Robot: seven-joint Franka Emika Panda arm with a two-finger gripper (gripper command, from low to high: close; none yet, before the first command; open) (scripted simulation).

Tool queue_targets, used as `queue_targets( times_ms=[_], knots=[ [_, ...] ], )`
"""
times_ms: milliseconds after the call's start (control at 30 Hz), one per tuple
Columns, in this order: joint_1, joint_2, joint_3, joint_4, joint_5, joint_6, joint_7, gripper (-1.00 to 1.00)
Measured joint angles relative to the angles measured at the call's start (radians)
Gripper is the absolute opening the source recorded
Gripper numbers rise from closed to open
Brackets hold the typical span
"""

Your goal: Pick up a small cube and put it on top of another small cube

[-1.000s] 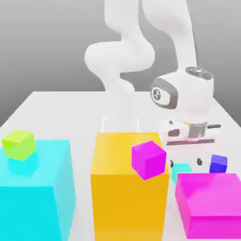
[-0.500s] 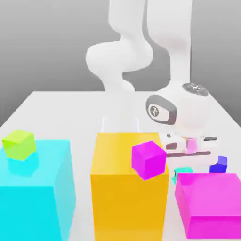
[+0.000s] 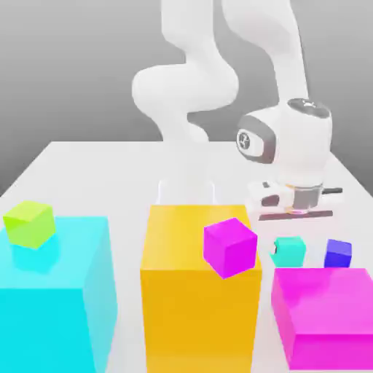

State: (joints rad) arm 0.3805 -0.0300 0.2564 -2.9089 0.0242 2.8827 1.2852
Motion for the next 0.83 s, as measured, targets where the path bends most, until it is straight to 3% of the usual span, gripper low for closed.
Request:
queue_targets(
  times_ms=[433, 567, 733, 767, 833],
  knots=[
    [0.233, -0.039, 0.104, 0.178, 0.032, -0.216, -0.168, -1.0],
    [0.231, 0.034, 0.107, 0.193, -0.016, -0.159, -0.142, -1.0],
    [0.246, 0.156, 0.061, 0.197, -0.147, -0.051, -0.048, -1.0],
    [0.255, 0.174, 0.047, 0.198, -0.17, -0.035, -0.03, 1.0],
    [0.255, 0.174, 0.047, 0.198, -0.17, -0.035, -0.03, 1.0]
  ],
)
